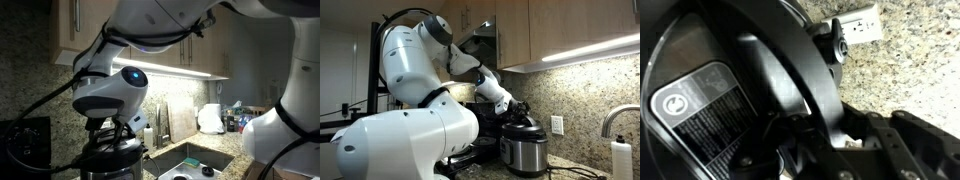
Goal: Pick up the lid and close the rice cooker
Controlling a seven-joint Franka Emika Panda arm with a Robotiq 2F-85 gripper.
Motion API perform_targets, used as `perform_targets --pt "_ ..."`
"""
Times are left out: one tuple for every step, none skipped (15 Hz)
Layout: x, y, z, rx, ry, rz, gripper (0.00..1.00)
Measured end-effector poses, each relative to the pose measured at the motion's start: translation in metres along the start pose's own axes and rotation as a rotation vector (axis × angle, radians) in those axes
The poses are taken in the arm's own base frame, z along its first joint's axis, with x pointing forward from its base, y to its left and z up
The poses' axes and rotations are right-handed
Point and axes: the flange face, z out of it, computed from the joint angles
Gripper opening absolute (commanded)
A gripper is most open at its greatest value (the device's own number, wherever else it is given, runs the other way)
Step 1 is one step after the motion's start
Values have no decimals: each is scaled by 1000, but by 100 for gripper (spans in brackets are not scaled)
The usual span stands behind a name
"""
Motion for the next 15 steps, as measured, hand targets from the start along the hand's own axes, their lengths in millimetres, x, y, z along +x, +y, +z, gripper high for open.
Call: perform_targets --pt "0 0 0 0 -2 0 1" --pt "0 0 0 0 -3 0 1" --pt "0 0 0 0 -2 0 1" --pt "1 0 0 -1 -4 0 1" --pt "3 0 -1 -7 -15 1 1" --pt "5 0 -2 -12 -26 2 1" --pt "6 0 -2 -16 -32 5 1" --pt "5 -1 -1 -16 -33 5 1" --pt "4 -1 -1 -12 -25 2 0" --pt "3 0 -1 -8 -20 -1 0" --pt "2 0 -1 -5 -18 -4 0" --pt "2 0 -1 -5 -18 -4 1" --pt "2 0 -1 -5 -18 -4 0" --pt "2 0 -1 -5 -18 -4 1" --pt "2 0 -1 -5 -18 -4 1"
